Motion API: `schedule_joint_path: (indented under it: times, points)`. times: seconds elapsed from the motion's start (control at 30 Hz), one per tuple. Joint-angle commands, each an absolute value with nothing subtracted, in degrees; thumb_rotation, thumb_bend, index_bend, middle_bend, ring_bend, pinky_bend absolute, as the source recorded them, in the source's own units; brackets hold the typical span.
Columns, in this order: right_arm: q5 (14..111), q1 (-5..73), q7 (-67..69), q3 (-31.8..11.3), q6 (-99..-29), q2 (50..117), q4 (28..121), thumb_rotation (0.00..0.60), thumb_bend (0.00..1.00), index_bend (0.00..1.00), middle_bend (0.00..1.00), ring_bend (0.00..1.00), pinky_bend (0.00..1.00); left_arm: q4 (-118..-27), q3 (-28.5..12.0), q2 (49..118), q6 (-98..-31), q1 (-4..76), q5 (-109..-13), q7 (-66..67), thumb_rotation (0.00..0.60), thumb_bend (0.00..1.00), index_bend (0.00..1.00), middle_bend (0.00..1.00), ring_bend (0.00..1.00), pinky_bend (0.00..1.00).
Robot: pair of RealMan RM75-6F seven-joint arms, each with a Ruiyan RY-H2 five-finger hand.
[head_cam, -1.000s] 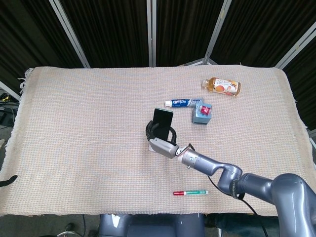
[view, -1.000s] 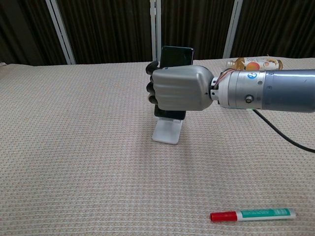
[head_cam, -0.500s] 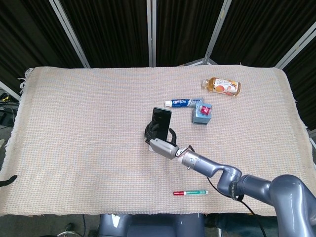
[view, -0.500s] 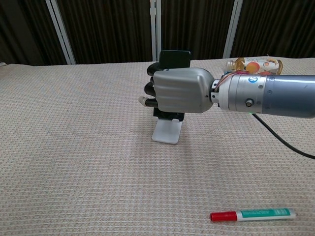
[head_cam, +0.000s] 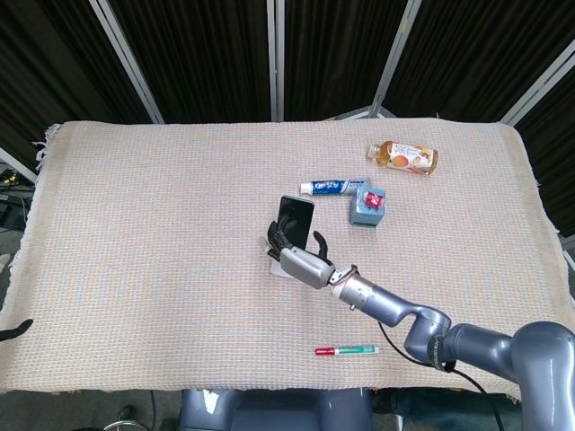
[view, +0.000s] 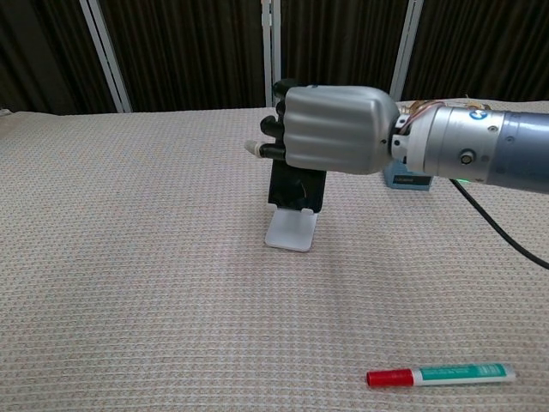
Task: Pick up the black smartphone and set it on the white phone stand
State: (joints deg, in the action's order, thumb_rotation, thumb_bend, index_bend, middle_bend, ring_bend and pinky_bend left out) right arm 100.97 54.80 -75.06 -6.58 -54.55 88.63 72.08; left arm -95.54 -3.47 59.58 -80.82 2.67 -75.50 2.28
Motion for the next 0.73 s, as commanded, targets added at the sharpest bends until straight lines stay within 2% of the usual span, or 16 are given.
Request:
schedule_joint_path:
  times: [0.03,0.13,0.3,0.43,0.57,0.73]
  points:
    - [99.3,51.1,-73.0,-7.3,-59.5,84.4,77.1,0.600,0.16,0.10,0.24,0.43,0.34,-95.8,-3.4,59.3,-81.2,2.6,-76.1,1.7,0.600,0.00,0.00,0.00,0.00,0.00]
    - [97.5,47.3,-70.1,-7.8,-64.3,80.8,81.7,0.600,0.16,0.10,0.24,0.43,0.32,-96.1,-3.3,59.0,-82.1,2.3,-77.2,1.0,0.600,0.00,0.00,0.00,0.00,0.00]
    - [92.4,38.8,-61.3,-8.1,-73.7,75.6,90.0,0.600,0.10,0.09,0.17,0.38,0.15,-96.6,-3.0,58.5,-84.6,1.4,-79.7,-0.3,0.600,0.00,0.00,0.00,0.00,0.00]
    - [89.4,30.8,-51.7,-6.8,-82.3,72.8,96.8,0.600,0.00,0.05,0.03,0.19,0.04,-97.2,-2.3,58.3,-86.7,0.7,-82.3,-1.1,0.600,0.00,0.00,0.00,0.00,0.00]
    - [87.8,23.9,-42.0,-4.6,-89.0,72.3,100.6,0.600,0.00,0.00,0.00,0.02,0.00,-97.6,-1.8,58.1,-88.6,-0.1,-84.6,-1.7,0.600,0.00,0.00,0.00,0.00,0.00]
    - [84.5,17.8,-33.3,-1.7,-91.4,71.2,102.4,0.600,0.00,0.00,0.00,0.00,0.00,-97.4,-1.1,58.1,-90.5,-1.0,-86.5,-2.4,0.600,0.00,0.00,0.00,0.00,0.00]
